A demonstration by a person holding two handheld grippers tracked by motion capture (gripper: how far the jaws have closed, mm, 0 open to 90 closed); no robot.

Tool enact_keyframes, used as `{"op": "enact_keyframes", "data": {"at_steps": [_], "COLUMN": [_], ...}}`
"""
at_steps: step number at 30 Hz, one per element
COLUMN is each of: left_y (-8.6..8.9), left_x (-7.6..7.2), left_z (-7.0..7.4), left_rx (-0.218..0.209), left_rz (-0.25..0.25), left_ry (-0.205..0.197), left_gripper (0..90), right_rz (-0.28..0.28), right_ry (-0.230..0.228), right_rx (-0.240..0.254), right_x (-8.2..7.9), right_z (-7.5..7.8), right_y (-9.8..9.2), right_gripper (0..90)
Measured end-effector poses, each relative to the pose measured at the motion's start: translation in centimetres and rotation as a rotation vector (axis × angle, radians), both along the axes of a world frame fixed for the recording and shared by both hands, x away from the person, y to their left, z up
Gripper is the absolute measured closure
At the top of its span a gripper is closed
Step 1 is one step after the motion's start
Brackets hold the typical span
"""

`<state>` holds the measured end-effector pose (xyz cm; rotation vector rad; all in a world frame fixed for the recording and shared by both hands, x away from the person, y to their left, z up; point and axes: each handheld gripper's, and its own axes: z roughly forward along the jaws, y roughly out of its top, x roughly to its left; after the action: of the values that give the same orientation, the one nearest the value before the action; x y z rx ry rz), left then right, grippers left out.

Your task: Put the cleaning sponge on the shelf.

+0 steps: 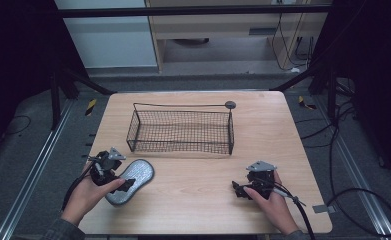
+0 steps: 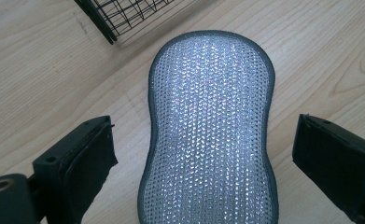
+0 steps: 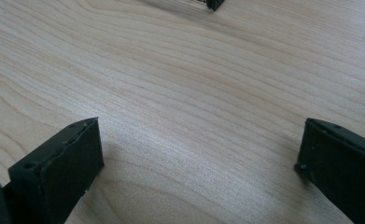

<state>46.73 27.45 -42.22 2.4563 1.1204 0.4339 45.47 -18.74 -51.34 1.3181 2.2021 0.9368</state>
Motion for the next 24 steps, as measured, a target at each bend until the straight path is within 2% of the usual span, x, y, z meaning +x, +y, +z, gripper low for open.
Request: {"op": "enact_keyframes", "data": {"at_steps": [2,6,8,11,14,18,24], "left_y": [-0.1,-0.2,-0.4,-0.8,-1.0,-0.8,-1.1], "left_x": [0.1,0.2,0.4,0.5,0.7,1.2,2.1], "left_z": [0.2,0.3,0.3,0.4,0.0,-0.7,-1.9], "left_rx": [0.027,0.031,0.034,0.089,0.126,0.136,0.142], "left_rz": [-0.009,-0.031,-0.027,-0.069,-0.089,-0.081,-0.074], "left_ry": [0.015,0.054,0.069,0.089,0.117,0.15,0.179], "left_gripper": [4.2,4.1,3.9,5.0,5.6,5.7,4.8], "right_rz": [0.0,0.0,0.0,-0.002,-0.001,0.0,-0.001], "right_ry": [0.0,0.0,0.0,0.001,0.001,0.001,0.0], "right_rx": [0.0,0.0,0.0,0.0,-0.002,0.0,0.001], "right_x": [0.0,0.0,0.0,0.0,0.0,0.0,0.0], "right_z": [0.0,0.0,0.0,0.0,0.0,0.0,0.0], "right_y": [0.0,0.0,0.0,0.0,0.0,0.0,0.0], "right_gripper": [0.4,0.4,0.4,0.4,0.4,0.4,0.4]}}
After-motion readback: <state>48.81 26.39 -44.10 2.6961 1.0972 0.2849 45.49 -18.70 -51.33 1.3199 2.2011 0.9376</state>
